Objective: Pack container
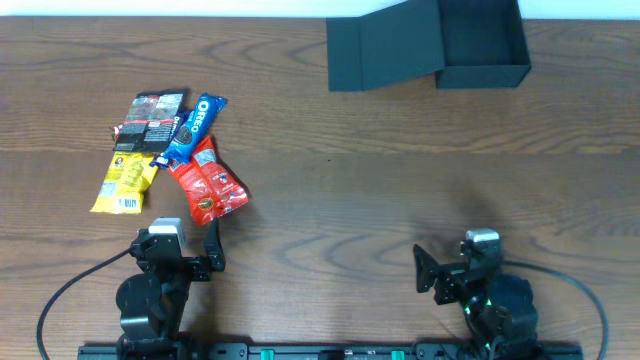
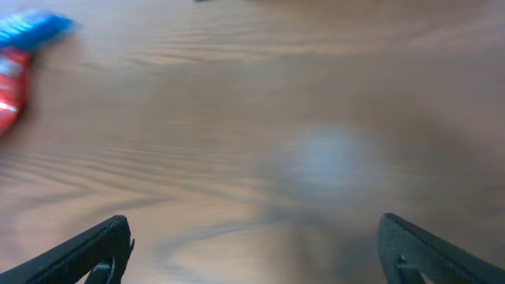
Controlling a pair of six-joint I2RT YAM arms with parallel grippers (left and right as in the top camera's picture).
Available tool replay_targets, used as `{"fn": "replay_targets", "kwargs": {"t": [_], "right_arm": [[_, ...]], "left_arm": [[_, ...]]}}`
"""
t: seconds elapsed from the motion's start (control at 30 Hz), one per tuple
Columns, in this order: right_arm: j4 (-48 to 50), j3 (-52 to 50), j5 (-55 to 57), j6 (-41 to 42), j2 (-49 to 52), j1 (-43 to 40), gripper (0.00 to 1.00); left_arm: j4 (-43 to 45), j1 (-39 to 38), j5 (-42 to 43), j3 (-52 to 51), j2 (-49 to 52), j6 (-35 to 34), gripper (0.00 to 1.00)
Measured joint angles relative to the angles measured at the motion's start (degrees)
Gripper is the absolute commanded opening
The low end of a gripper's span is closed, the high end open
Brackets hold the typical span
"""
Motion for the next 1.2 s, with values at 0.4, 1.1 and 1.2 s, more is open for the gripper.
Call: {"fn": "replay_targets", "kwargs": {"t": [0.4,1.1,1.2], "right_arm": [[10.4,0.0,-14.4,26.1,0.0,0.0,0.99],[32.1,23.3,-7.4,5.7,54.9,-6.3,0.99],[32.3,33.9,-6.3,0.6,67.2,-10.4,0.99]], "left_arm": [[0.0,0.0,0.0,0.0,0.0,0.0,0.95],[0.1,0.0,0.0,0.0,0.0,0.0,0.95],[0.1,0.0,0.0,0.0,0.0,0.0,0.95]]}}
